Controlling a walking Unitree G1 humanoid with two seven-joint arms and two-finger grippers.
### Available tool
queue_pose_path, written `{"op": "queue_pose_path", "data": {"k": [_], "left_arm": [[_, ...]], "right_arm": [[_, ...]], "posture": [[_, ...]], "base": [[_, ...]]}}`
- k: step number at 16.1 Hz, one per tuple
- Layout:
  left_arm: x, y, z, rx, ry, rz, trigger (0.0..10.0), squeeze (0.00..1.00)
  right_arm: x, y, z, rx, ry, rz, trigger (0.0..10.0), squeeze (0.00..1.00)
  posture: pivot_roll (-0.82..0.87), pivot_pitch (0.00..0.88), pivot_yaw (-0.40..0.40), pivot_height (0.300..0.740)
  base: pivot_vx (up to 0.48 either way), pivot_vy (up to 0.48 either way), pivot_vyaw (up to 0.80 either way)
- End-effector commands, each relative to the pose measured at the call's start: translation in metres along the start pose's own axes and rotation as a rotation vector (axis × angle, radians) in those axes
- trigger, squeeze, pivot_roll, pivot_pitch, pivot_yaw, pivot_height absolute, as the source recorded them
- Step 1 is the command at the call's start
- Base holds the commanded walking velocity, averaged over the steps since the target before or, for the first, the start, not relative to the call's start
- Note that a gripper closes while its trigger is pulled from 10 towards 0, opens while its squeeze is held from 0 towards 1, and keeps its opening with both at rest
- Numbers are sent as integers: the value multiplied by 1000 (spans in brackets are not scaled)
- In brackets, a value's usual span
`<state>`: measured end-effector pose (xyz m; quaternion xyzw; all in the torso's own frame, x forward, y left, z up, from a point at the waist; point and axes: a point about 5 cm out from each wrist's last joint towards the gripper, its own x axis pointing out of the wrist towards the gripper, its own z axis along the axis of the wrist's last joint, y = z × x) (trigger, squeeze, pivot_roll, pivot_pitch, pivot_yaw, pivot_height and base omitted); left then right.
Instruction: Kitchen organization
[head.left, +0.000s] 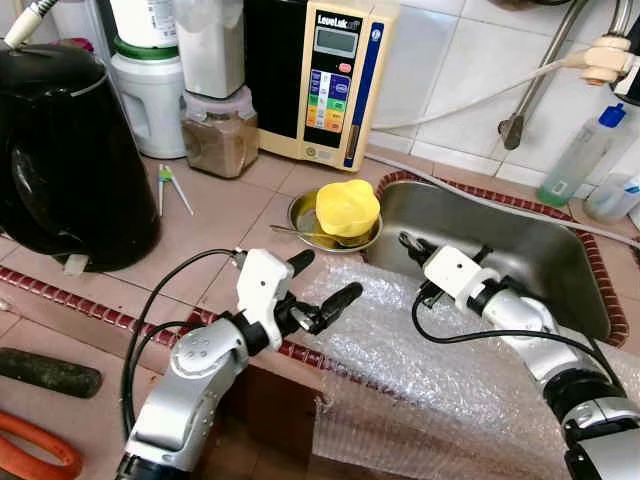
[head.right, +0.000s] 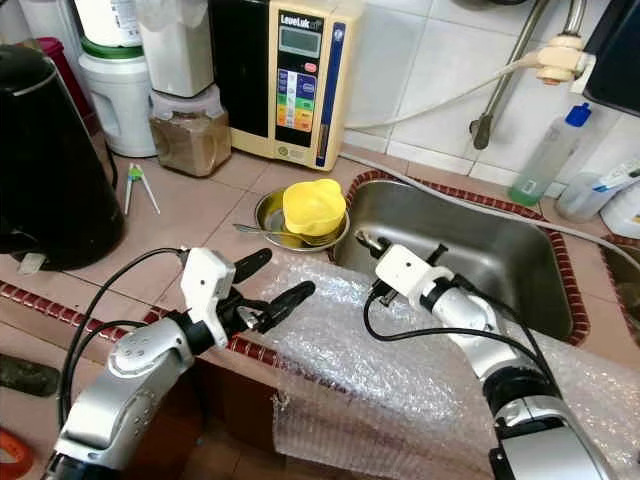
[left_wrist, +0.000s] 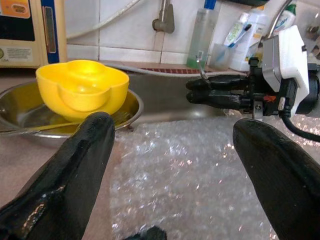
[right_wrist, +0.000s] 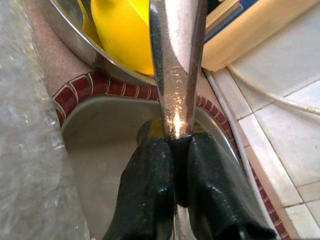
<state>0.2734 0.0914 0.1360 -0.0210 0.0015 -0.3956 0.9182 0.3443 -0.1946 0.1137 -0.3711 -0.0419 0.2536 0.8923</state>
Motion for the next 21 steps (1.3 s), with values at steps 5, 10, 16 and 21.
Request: {"op": "queue_pose_path", "data": {"k": [5, 10, 16, 21], "left_arm": [[1, -4, 5, 38, 6, -25, 10000, 1000], [1, -5, 5, 48, 11, -25, 10000, 1000], [3, -4, 4, 58, 8, -9, 10000, 1000], [6, -4, 4, 58, -2, 16, 10000, 1000]], "right_arm": [[-1, -8, -7, 114, 22, -95, 10000, 0], [-3, -2, -9, 149, 16, -100, 10000, 1000], [-1, -3, -7, 117, 16, -104, 10000, 1000], [1, 0, -3, 159, -17, -86, 10000, 1000]], "posture": [[283, 0, -56, 740], [284, 0, -56, 740], [278, 0, -56, 740], [267, 0, -61, 740]], "base": [[0, 0, 0], [0, 0, 0], [0, 0, 0], [0, 0, 0]]}}
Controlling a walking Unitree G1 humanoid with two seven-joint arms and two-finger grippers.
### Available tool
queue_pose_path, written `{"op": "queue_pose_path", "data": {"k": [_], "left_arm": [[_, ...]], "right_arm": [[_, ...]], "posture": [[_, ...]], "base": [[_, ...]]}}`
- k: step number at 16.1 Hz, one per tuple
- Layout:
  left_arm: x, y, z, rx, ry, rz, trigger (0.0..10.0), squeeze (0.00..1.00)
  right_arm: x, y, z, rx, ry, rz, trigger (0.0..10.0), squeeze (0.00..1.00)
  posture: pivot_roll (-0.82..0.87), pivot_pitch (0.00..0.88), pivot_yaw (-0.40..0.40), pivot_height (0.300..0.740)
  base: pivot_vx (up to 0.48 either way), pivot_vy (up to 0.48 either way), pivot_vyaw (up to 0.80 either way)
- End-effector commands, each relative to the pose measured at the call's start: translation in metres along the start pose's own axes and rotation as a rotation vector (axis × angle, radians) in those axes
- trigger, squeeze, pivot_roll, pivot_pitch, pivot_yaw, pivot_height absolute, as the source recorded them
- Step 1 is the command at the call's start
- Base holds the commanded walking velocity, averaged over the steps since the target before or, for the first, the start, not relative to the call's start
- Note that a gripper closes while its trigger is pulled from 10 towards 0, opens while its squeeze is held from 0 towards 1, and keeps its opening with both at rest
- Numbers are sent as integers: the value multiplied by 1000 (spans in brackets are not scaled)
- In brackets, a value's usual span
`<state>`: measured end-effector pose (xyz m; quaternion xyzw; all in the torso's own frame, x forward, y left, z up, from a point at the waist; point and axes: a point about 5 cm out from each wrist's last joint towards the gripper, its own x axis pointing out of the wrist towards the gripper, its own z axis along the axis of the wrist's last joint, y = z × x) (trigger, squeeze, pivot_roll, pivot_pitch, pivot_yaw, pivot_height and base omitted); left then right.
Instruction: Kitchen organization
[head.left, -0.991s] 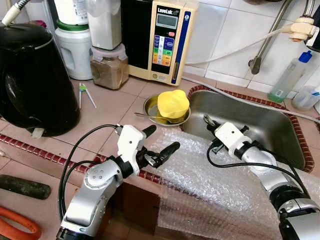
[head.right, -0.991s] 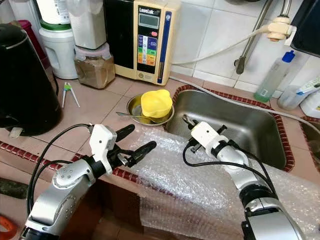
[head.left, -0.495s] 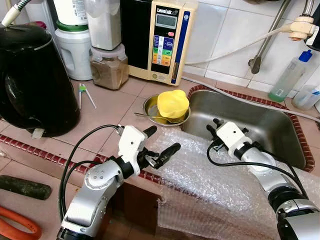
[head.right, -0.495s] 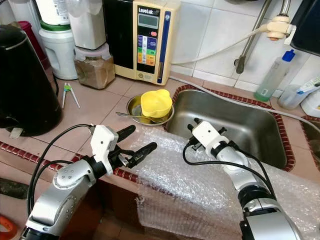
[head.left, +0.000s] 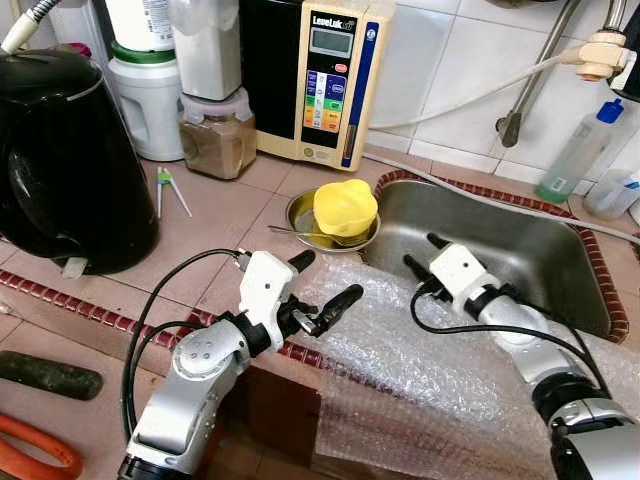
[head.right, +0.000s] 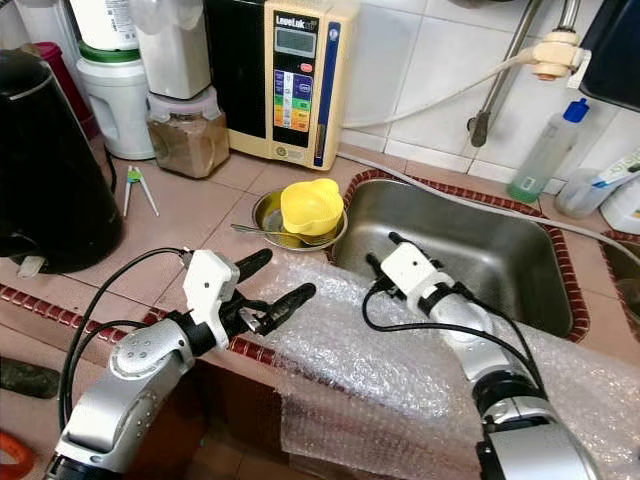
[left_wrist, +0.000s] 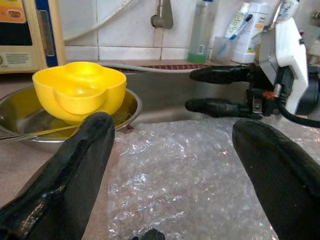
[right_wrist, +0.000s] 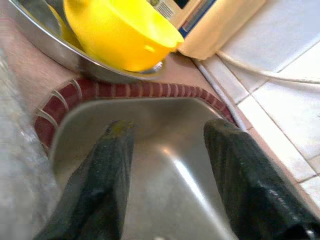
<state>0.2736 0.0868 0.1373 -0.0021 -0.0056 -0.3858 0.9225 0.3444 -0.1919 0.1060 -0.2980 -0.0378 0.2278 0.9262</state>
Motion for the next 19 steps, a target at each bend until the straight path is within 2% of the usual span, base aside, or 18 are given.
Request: {"op": "queue_pose_path", "data": {"k": [1, 4, 6, 9, 12, 14, 16, 19], "left_arm": [[4, 1, 3, 21, -15, 21, 10000, 1000], [9, 11, 6, 5, -48, 120, 10000, 1000], [15, 17, 9, -9, -84, 191, 10000, 1000], [21, 30, 13, -16, -123, 307, 10000, 1000], [24, 41, 13, -32, -129, 389, 10000, 1000], [23, 56, 10, -57, -128, 514, 10000, 1000], [22, 61, 5, -135, -131, 540, 10000, 1000], [24, 64, 0, -171, -123, 563, 10000, 1000]], "right_arm": [[0, -6, 3, 35, -23, -28, 10000, 1000], [4, -5, 15, 101, -105, -55, 10000, 1000], [5, 8, 31, 100, -194, -21, 10000, 1000], [-6, 30, 49, 100, -273, 41, 10000, 1000], [-20, 43, 59, 118, -288, 94, 10000, 1000], [-36, 57, 67, 136, -275, 160, 10000, 1000], [-41, 67, 72, 171, -266, 202, 10000, 1000], [-48, 77, 77, 197, -246, 236, 10000, 1000]], "posture": [[258, 0, -65, 740], [242, 0, -75, 740], [228, 0, -79, 740], [196, 0, -81, 740], [180, 0, -84, 740], [163, 0, -82, 740], [157, 0, -79, 740], [154, 0, -76, 740]], "base": [[0, 0, 0], [0, 0, 0], [0, 0, 0], [0, 0, 0], [0, 0, 0], [0, 0, 0], [0, 0, 0], [0, 0, 0]]}}
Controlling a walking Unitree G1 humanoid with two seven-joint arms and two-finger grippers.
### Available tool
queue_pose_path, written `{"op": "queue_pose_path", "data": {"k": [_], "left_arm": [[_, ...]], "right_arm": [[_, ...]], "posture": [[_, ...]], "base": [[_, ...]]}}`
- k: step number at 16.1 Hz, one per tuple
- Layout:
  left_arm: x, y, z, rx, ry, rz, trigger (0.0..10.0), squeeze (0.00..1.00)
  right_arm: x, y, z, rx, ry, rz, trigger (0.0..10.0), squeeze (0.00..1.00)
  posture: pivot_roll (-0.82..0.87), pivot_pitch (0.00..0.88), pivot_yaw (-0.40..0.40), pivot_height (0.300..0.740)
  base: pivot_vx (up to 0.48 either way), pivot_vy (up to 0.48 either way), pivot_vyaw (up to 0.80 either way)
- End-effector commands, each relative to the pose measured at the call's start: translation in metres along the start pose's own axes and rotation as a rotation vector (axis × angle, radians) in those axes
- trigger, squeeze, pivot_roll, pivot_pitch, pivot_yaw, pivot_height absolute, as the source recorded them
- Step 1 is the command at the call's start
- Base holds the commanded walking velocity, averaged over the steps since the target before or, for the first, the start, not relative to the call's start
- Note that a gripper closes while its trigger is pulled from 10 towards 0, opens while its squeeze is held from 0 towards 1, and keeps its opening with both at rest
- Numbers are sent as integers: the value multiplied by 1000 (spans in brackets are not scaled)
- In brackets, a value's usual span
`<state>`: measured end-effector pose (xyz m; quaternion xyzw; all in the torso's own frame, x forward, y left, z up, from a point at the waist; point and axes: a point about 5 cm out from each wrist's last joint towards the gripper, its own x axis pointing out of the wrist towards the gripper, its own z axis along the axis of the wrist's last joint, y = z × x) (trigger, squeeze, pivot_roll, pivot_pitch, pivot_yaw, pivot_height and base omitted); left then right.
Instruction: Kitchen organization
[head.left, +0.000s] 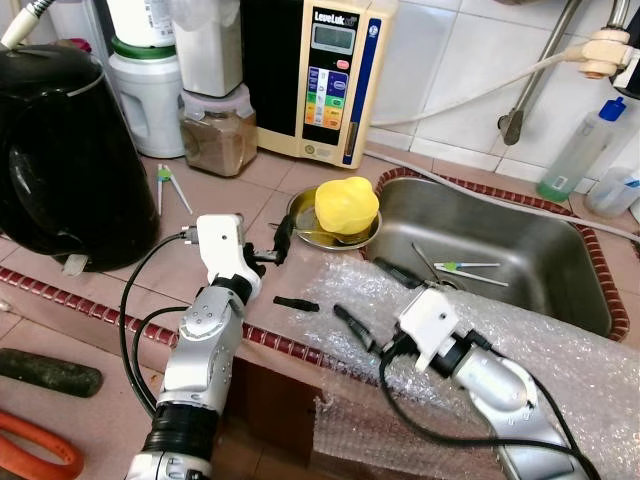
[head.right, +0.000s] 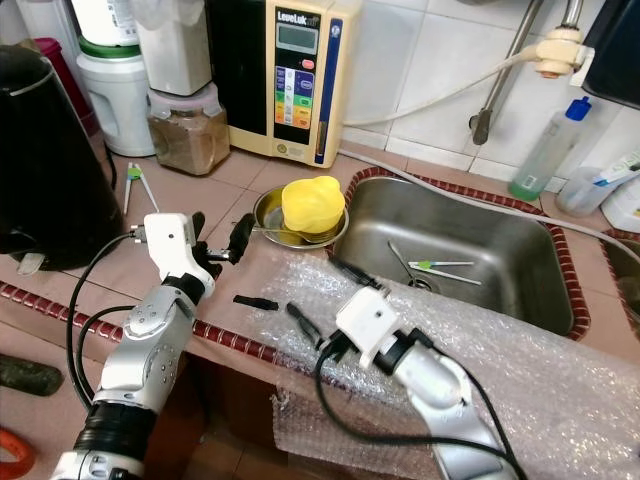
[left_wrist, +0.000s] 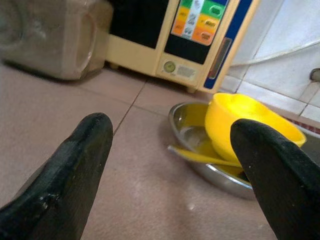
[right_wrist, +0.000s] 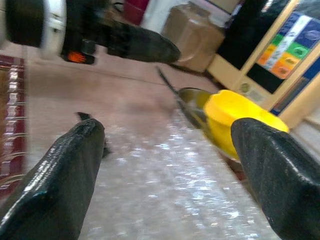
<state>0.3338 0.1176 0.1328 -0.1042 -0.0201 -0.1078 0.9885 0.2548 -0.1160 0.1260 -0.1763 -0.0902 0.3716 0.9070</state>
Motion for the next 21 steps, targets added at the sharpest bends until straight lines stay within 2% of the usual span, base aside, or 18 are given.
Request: {"op": "queue_pose_path", "data": {"k": [1, 3, 4, 8, 9, 10, 11, 18, 21], "left_arm": [[5, -1, 0, -22, 3, 32, 10000, 1000], [8, -3, -4, -199, 29, 47, 10000, 1000], [11, -5, -6, -255, 37, 48, 10000, 1000], [17, -6, -12, -347, 63, 70, 10000, 1000], [18, -7, -14, -371, 78, 74, 10000, 847], [19, -7, -16, -388, 90, 77, 10000, 475], [20, -8, -20, -417, 108, 94, 10000, 0], [29, -13, -27, -493, 120, 116, 10000, 0], [33, -17, -34, -545, 139, 137, 10000, 0]], "right_arm": [[-1, 4, 5, 8, 5, 10, 10000, 1000], [-1, 10, 7, 21, 12, 26, 10000, 1000], [-2, 13, 9, 22, 20, 37, 10000, 1000], [-4, 14, 12, 13, 41, 34, 10000, 1000], [-4, 14, 12, 12, 42, 34, 10000, 1000], [-4, 15, 12, 11, 43, 35, 10000, 1000], [-4, 15, 14, 8, 43, 36, 10000, 1000], [-4, 17, 19, -2, 45, 47, 10000, 1000], [-16, 19, 21, -9, 73, 45, 10000, 1000]], "posture": [[150, 0, -74, 740], [147, 0, -75, 740], [137, 0, -72, 740], [120, 0, -66, 740], [120, 0, -66, 740], [120, 0, -66, 740], [116, 0, -65, 740], [96, 0, -68, 740], [39, 0, -76, 740]], "base": [[0, 0, 0], [0, 0, 0], [0, 0, 0], [0, 0, 0], [0, 0, 0], [0, 0, 0], [0, 0, 0], [0, 0, 0], [0, 0, 0]]}}
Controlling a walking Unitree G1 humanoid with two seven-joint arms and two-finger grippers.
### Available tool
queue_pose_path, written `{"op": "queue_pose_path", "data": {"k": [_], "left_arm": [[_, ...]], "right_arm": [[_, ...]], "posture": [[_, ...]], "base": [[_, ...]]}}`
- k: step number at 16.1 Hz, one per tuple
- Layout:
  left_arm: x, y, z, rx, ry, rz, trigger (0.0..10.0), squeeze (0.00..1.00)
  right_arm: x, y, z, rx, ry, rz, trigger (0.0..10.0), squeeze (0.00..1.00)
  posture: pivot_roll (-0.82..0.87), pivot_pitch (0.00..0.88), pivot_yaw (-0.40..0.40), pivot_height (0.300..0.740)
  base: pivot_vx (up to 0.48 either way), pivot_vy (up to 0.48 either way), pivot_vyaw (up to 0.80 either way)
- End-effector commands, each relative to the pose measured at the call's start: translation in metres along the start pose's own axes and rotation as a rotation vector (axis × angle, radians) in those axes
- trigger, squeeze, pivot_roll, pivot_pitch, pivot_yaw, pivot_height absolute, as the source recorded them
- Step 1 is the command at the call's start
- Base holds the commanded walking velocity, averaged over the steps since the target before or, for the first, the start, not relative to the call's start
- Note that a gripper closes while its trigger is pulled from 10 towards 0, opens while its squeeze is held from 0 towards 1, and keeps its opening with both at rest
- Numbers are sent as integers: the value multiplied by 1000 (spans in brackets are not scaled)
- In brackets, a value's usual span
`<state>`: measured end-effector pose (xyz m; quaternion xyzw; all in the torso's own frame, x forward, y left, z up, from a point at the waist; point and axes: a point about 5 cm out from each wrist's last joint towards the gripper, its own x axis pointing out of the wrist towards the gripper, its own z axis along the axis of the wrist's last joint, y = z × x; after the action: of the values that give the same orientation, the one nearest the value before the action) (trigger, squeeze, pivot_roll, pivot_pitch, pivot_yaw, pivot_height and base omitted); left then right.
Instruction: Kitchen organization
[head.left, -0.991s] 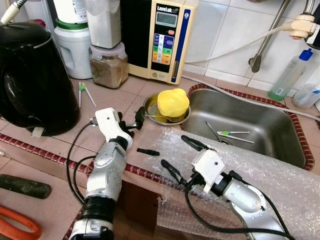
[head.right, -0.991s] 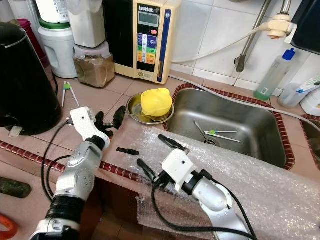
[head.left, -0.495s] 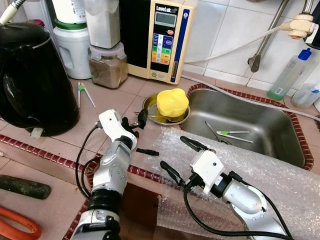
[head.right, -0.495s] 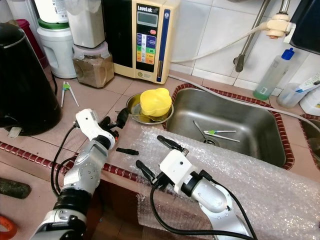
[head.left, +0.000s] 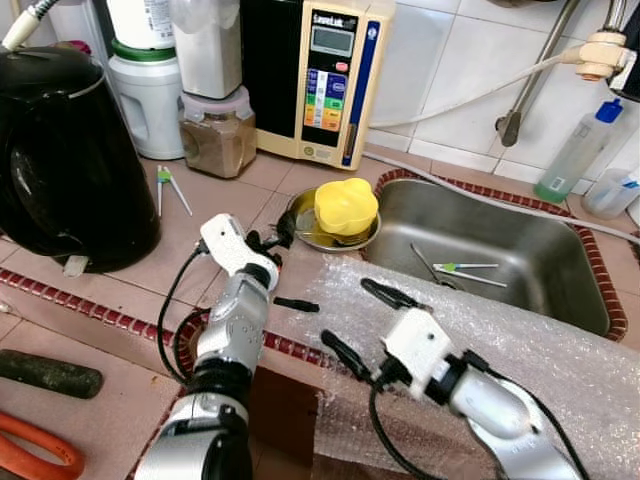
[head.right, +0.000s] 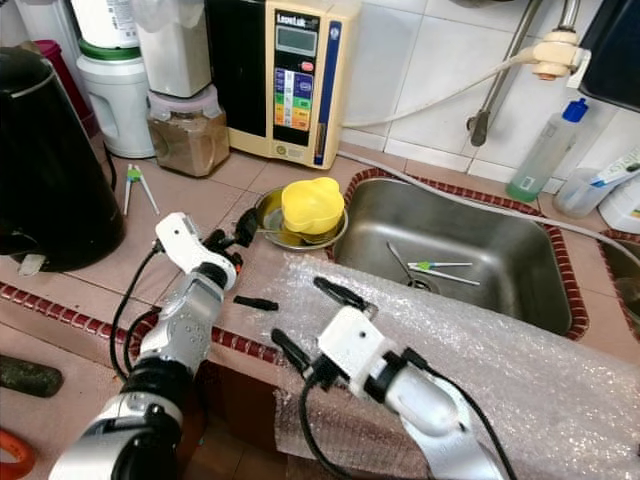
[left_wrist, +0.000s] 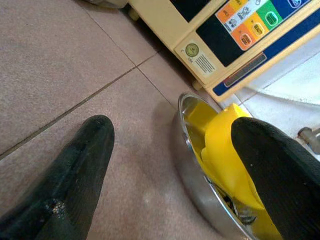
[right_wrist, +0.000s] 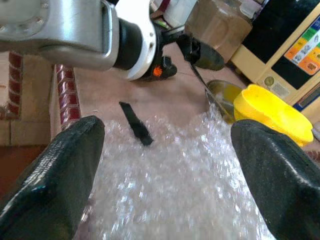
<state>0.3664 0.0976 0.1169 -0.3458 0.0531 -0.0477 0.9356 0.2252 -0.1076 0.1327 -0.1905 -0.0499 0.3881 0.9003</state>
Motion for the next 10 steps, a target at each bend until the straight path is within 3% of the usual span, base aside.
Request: {"op": "queue_pose_path", "data": {"k": [1, 5, 7, 8, 10], "left_arm": [[-1, -1, -17, -44, 62, 25, 10000, 0], [2, 1, -21, -78, 77, 58, 10000, 0], [3, 1, -21, -87, 73, 74, 6588, 0], [5, 0, -20, -94, 64, 73, 0, 0], [5, 1, -19, -88, 53, 73, 0, 0]], "right_arm": [[-6, -3, 5, -18, 5, -8, 10000, 1000], [-11, -3, 8, -23, 17, -18, 10000, 1000], [-13, -1, 9, -16, 23, -26, 10000, 1000], [-12, 0, 10, -19, 24, -26, 10000, 1000], [-11, -1, 11, -21, 21, -35, 10000, 1000]], "posture": [[14, 0, -78, 740], [-12, 0, -73, 740], [-13, 0, -70, 740], [-15, 0, -64, 740], [-13, 0, -59, 740]], "base": [[0, 0, 0], [0, 0, 0], [0, 0, 0], [0, 0, 0], [0, 0, 0]]}}
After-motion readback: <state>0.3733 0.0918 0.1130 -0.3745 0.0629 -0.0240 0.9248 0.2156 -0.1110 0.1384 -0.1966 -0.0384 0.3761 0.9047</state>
